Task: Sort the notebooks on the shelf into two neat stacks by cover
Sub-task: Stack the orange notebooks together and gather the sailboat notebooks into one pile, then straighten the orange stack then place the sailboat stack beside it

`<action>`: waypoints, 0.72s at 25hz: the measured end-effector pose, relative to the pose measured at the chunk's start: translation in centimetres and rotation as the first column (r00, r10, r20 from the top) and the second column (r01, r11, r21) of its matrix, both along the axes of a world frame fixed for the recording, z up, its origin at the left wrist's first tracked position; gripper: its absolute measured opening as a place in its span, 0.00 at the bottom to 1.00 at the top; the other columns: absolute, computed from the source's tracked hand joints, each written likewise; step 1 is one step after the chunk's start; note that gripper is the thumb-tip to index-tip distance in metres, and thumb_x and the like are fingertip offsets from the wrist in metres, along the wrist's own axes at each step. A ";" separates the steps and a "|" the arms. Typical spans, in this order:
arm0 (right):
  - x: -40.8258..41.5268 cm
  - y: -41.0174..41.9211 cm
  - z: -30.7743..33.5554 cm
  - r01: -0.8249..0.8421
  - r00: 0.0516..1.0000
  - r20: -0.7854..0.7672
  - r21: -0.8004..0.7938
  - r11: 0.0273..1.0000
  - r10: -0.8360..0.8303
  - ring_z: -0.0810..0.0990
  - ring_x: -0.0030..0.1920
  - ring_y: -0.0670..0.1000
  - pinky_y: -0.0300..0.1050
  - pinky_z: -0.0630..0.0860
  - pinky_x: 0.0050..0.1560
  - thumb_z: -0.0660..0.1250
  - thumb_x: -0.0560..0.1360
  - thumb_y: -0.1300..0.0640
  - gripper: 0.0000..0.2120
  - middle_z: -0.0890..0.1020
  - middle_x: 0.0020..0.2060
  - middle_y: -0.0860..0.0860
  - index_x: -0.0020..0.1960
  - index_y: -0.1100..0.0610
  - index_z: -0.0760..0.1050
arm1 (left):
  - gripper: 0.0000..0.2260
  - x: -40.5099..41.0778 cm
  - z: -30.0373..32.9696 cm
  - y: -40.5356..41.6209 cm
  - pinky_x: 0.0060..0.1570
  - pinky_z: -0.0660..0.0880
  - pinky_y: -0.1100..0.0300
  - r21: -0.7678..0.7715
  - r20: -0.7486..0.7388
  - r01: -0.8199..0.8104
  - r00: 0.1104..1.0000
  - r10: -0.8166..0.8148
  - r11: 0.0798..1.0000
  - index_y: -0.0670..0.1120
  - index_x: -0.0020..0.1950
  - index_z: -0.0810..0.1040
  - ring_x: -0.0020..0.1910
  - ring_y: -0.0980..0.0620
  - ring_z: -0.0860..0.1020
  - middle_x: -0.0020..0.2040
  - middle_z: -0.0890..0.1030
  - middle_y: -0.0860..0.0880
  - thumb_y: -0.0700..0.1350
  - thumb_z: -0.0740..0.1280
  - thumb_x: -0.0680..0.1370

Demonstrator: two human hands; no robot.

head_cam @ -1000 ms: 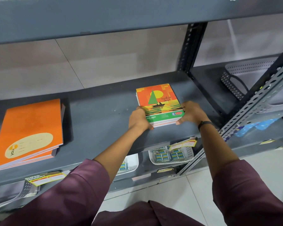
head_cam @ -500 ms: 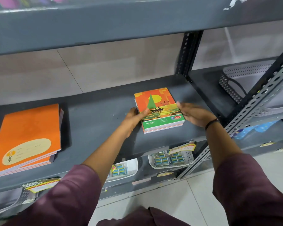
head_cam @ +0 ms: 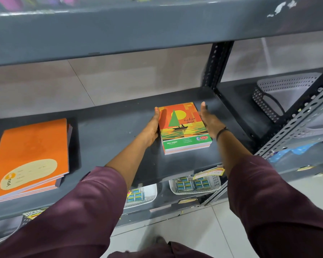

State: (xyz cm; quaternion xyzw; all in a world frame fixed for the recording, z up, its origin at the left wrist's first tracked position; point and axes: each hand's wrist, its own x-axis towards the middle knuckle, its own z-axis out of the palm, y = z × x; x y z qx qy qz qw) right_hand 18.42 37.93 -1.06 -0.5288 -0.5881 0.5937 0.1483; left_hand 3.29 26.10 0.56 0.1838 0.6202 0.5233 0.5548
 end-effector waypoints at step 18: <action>-23.5 -24.7 -0.4 -0.266 0.928 -0.305 -0.147 0.953 0.212 0.66 0.37 0.46 0.41 0.68 0.43 0.58 0.79 0.51 0.11 0.69 0.35 0.49 0.39 0.50 0.70 | 0.13 -19.8 -0.1 -28.5 0.49 0.72 0.53 0.225 -0.893 -0.526 0.226 0.389 0.820 0.41 0.58 0.77 0.51 0.39 0.80 0.57 0.82 0.40 0.42 0.61 0.76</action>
